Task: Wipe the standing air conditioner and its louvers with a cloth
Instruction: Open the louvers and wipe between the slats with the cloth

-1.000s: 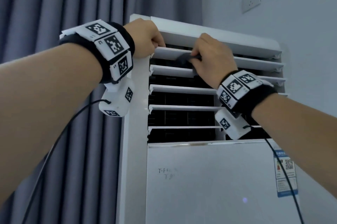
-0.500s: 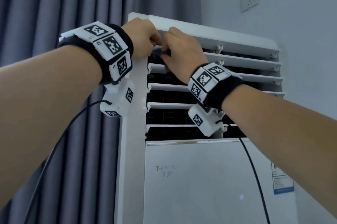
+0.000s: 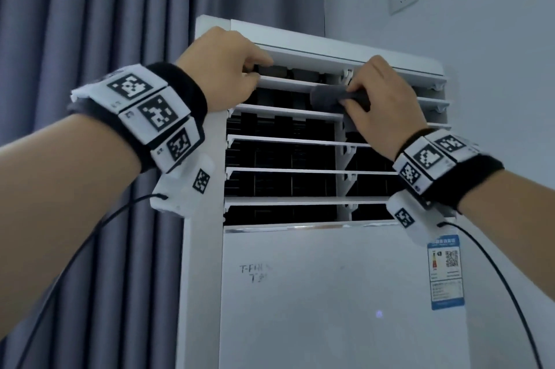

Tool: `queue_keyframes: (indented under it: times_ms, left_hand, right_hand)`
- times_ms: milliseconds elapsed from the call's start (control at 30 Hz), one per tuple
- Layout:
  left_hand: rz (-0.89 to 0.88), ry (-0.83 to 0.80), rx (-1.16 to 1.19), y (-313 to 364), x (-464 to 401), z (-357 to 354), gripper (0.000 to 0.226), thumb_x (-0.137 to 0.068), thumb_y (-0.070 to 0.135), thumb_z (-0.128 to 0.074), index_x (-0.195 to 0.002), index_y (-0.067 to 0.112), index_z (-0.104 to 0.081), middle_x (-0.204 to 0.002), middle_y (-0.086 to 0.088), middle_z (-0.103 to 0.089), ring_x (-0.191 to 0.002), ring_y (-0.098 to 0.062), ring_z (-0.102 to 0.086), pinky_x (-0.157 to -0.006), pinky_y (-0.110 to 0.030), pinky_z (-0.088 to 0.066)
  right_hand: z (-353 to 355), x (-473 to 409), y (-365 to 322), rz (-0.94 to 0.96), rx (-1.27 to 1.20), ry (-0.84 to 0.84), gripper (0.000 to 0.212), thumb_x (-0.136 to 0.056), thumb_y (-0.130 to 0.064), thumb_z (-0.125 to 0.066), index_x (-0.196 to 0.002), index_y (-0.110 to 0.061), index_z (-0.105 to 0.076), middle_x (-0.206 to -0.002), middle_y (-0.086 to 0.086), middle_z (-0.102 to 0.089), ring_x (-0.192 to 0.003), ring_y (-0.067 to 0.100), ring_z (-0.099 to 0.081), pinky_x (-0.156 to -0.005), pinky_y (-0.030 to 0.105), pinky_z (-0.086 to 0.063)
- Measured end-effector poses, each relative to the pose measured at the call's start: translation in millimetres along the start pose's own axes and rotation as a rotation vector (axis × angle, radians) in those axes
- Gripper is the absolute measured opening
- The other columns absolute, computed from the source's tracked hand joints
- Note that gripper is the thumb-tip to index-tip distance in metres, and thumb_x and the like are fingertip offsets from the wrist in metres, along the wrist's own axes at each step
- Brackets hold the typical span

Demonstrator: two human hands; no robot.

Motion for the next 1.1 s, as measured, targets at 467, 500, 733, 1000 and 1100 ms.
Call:
queue_keyframes:
  times_ms: [467,500,733,1000,1100]
  left_hand:
    - [0.075,-0.283,-0.299,-3.8,3.2,-29.1,0.021,-0.091,0.019,-0.051,-0.094,0.021,-0.072,-0.063,0.003,-0.051,-0.075,-0.024,-0.05,-0.066,-0.029,-0.034]
    - [0.076,-0.29,-0.295,-4.3,1.8,-28.6,0.021,-0.091,0.02,-0.052,-0.093,0.022,-0.072,-0.061,0.006,-0.049,-0.075,-0.023,-0.05,-0.066,-0.029,-0.034]
    - [0.137,-0.343,-0.246,-1.7,-1.0,-24.5,0.027,-0.085,0.018,-0.05,-0.098,0.025,-0.073,-0.073,0.002,-0.061,-0.079,-0.024,-0.056,-0.068,-0.03,-0.041]
    - [0.252,-0.392,-0.156,4.1,-0.5,-14.2,0.036,-0.088,0.01,-0.039,-0.108,0.007,-0.068,-0.111,-0.014,-0.065,-0.103,-0.033,-0.057,-0.085,-0.038,-0.047]
    - [0.254,-0.389,-0.122,4.2,2.5,-13.1,0.036,-0.088,0.01,-0.039,-0.106,0.009,-0.07,-0.111,-0.013,-0.066,-0.102,-0.033,-0.056,-0.088,-0.039,-0.047]
  right_hand:
    - [-4.8,50.5,-1.8,0.093,0.06,-0.19,0.021,-0.084,-0.001,-0.051,-0.102,0.004,-0.061,-0.096,0.021,-0.065,-0.083,0.038,-0.061,-0.074,0.041,-0.049]
    - [-4.5,48.4,-3.1,0.076,0.069,-0.217,0.02,-0.083,0.001,-0.053,-0.101,0.003,-0.061,-0.094,0.021,-0.066,-0.082,0.039,-0.061,-0.071,0.043,-0.05]
    - [-26.1,16.2,-45.7,-0.022,0.107,-0.291,0.024,-0.089,-0.01,-0.046,-0.108,-0.011,-0.061,-0.096,0.016,-0.068,-0.09,0.037,-0.059,-0.075,0.039,-0.042]
    - [-49.6,-13.7,-108.9,0.054,-0.165,-0.53,0.042,-0.072,-0.007,-0.053,-0.114,-0.012,-0.055,-0.105,0.009,-0.061,-0.093,0.027,-0.057,-0.069,0.025,-0.039]
    - [-47.2,-10.7,-101.2,0.099,-0.159,-0.599,0.056,-0.069,0.003,-0.049,-0.122,-0.015,-0.051,-0.112,0.008,-0.06,-0.1,0.027,-0.056,-0.073,0.028,-0.042]
Point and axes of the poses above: each hand's wrist, its own x-axis away from the middle knuckle, its own z-axis out of the back of the hand, y = z × x, the point moved 2 cm from there along -x, towards the middle knuckle
